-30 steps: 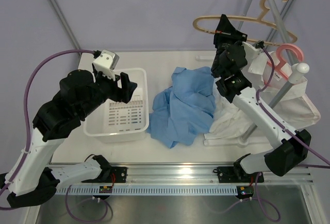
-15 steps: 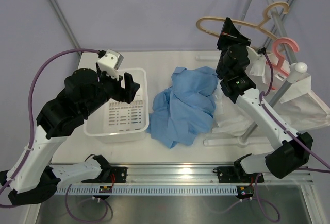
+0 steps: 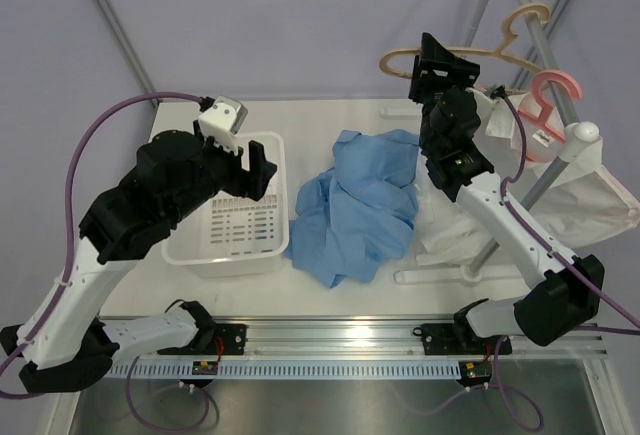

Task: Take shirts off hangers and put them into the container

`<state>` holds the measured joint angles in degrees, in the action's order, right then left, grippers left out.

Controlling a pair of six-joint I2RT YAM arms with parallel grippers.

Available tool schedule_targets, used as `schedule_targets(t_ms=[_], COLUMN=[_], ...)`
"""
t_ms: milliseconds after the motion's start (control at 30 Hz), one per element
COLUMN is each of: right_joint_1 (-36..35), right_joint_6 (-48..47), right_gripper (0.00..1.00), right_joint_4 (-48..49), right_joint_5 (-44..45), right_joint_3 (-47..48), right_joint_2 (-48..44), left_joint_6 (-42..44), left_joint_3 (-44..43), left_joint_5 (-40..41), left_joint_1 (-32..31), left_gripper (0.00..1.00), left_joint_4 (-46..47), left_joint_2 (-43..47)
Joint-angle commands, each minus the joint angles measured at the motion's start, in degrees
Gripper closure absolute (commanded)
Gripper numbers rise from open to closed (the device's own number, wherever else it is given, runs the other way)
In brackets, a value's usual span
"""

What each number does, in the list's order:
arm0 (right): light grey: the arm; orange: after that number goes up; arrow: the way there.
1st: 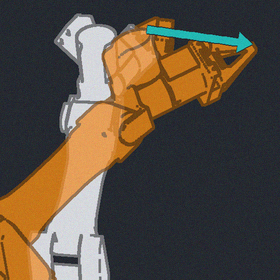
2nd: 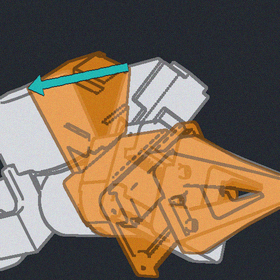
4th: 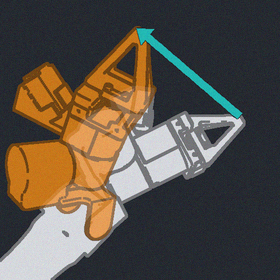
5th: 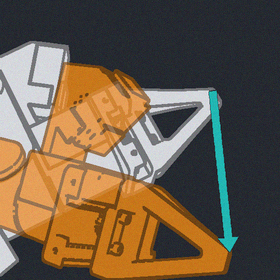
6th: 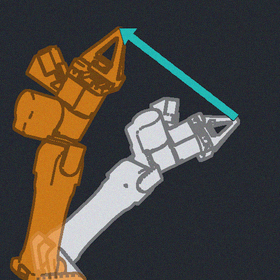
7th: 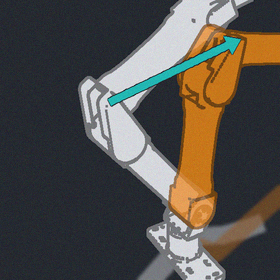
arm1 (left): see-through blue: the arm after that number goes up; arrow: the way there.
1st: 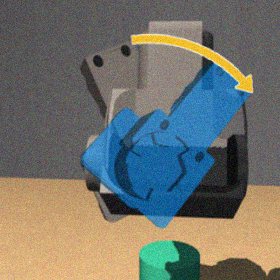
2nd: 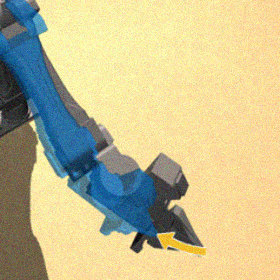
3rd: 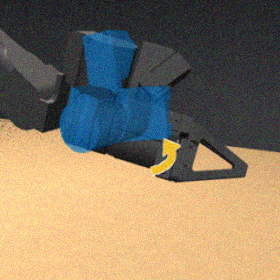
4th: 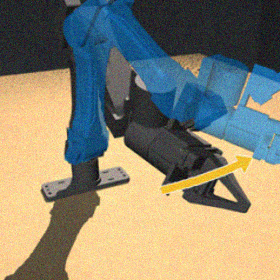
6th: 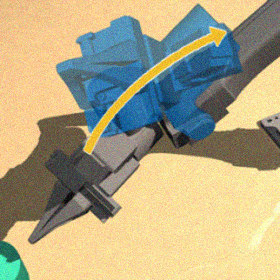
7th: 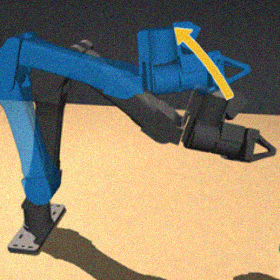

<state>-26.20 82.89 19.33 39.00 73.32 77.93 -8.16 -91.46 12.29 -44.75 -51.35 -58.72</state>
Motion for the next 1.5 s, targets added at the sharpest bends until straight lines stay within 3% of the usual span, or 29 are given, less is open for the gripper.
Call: schedule_targets(t_ms=[0,100,233,433,600,700,833,1067,1133,1267,1467], right_joint_1=[0.27,0.09,-1.57,-4.12,-10.52,-13.87,-16.69,-16.78,-16.78,-16.78,-16.78], right_joint_6=[-7.46,-10.46,-14.68,-20.57,-31.64,-37.95,-42.02,-47.55,-47.91,-48.62,-47.39], right_gripper=[0.31,0.19,0.11,0.07,0.07,0.07,0.07,0.07,0.07,0.07,0.07], right_joint_4=[0.79,-1.48,-3.95,-13.60,-27.92,-36.19,-40.95,-47.80,-48.86,-50.18,-48.08], right_joint_5=[-10.40,-18.31,-23.79,-37.93,-45.40,-46.12,-46.04,-44.37,-43.84,-42.35,-41.99], right_joint_3=[4.20,6.57,7.19,14.11,21.42,24.59,20.13,16.24,15.98,14.75,10.71], right_joint_2=[0.82,1.44,-1.02,-3.22,-3.93,-5.85,-13.22,-28.42,-30.46,-34.68,-37.50], left_joint_6=[-0.98,-1.59,-2.29,-2.82,-2.30,-1.59,-1.51,-3.17,-3.61,-4.49,-5.28], left_joint_3=[0.40,1.72,2.25,2.35,-6.94,-10.39,-20.05,-27.88,-27.81,-22.90,-15.24], left_joint_5=[0.97,2.90,1.87,-5.43,-7.12,-6.05,-7.54,-18.43,-24.05,-26.88,-21.71], left_joint_1=[-0.34,-0.34,-0.34,0.10,1.07,2.90,5.99,8.72,8.63,6.61,2.13], left_gripper=[0.24,0.22,0.16,0.11,0.12,0.10,0.12,0.12,0.15,0.19,0.19], left_joint_4=[1.87,2.22,2.48,6.18,5.75,6.35,4.33,4.42,4.51,6.16,5.22], left_joint_2=[-0.78,-2.00,-6.40,-15.78,-27.39,-35.21,-46.82,-62.38,-65.37,-66.18,-66.78])
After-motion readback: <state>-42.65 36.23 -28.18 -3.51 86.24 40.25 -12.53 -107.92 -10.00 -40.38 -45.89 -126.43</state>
